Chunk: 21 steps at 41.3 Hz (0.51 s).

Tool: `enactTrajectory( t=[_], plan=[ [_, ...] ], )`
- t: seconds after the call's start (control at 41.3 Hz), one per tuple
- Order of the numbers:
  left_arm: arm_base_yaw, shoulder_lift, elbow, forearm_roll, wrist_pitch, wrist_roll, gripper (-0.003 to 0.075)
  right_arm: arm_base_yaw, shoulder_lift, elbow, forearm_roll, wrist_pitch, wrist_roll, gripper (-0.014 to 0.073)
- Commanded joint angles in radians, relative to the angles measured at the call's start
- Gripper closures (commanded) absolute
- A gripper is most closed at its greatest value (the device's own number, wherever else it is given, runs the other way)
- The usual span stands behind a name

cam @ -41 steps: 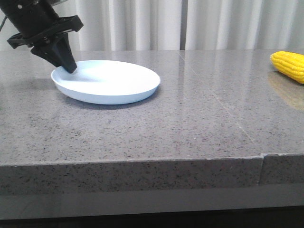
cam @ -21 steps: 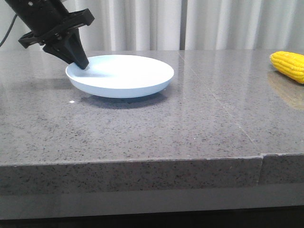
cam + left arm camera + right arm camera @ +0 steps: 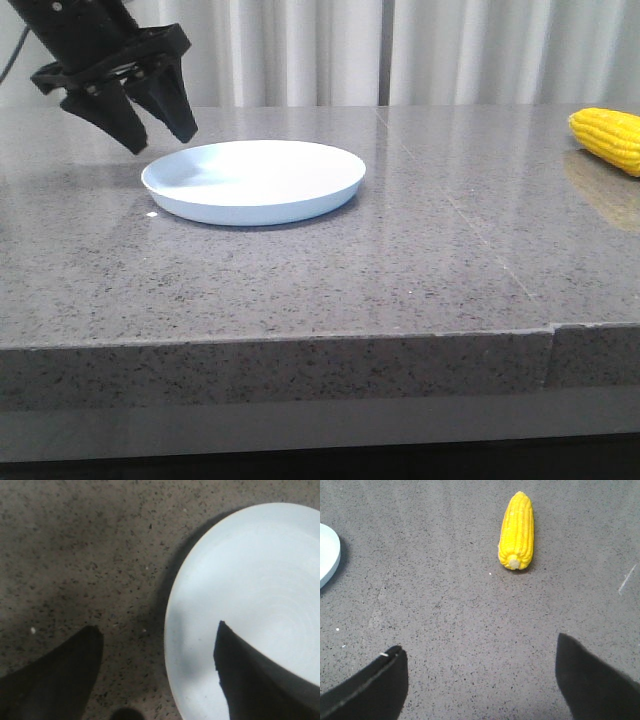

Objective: Place corn on plate with both arms
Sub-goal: 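Raise the left gripper away from the plate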

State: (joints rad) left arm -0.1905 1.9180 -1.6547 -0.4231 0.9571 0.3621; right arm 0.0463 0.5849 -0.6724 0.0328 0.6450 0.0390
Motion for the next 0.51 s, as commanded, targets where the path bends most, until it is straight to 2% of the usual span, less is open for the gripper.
enactTrajectory(
  t=[0.0, 0.121, 0.218, 0.339, 0.484],
  plan=[
    [-0.014, -0.115, -0.041, 0.01, -0.03, -0.001, 0.0217, -0.005, 0.01, -0.031, -0.012, -0.065, -0.008, -0.0032],
    [-0.056, -0.2, -0.041, 0.113, -0.02, -0.001, 0.0217, -0.005, 0.01, -0.031, -0.012, -0.065, -0.008, -0.0032],
    [-0.113, -0.286, -0.019, 0.232, -0.017, -0.051, 0.0218, -0.005, 0.01, -0.031, -0.012, -0.065, -0.008, -0.0032],
    [-0.183, -0.403, 0.058, 0.374, -0.039, -0.127, 0.0227, -0.005, 0.01, -0.031, -0.012, -0.065, -0.008, -0.0032],
    [-0.242, -0.536, 0.185, 0.465, -0.078, -0.172, 0.023, -0.005, 0.01, -0.031, -0.012, -0.065, -0.008, -0.0032]
  ],
)
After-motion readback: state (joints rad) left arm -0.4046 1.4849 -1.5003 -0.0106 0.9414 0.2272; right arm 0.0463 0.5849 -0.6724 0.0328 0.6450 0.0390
